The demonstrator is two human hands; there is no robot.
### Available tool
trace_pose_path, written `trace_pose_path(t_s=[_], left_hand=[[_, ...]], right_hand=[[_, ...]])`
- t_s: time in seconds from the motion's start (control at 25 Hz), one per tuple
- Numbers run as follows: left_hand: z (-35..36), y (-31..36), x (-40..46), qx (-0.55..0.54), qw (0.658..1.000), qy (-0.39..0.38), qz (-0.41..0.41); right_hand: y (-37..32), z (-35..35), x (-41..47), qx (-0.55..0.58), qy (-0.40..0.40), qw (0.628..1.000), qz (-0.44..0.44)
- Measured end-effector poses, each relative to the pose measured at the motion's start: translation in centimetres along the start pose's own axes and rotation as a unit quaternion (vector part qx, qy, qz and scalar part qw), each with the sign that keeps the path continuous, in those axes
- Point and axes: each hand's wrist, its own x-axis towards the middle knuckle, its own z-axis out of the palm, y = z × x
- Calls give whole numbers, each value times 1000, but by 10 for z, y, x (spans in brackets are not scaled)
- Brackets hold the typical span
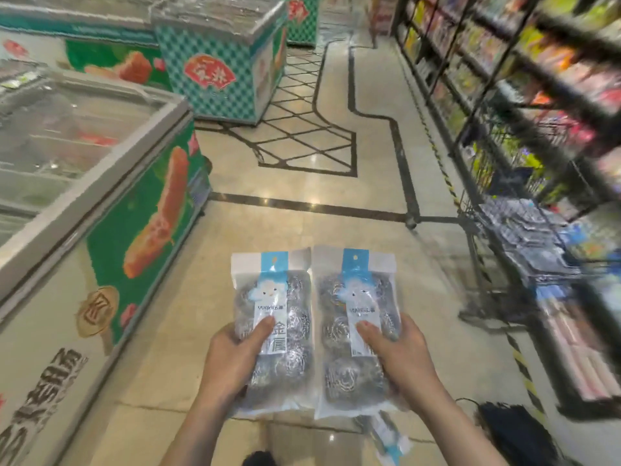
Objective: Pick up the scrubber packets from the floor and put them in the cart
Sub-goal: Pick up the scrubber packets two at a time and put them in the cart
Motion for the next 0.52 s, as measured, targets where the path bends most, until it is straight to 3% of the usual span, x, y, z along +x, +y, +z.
trace_pose_path(t_s=[0.28, 0.52], left_hand=[[87, 86, 146, 87, 981, -174, -7], [224, 133, 231, 163, 944, -287, 28]], right_hand=[[-25, -30, 68, 47, 178, 981, 67], [-24, -81, 153, 105, 291, 943, 123]])
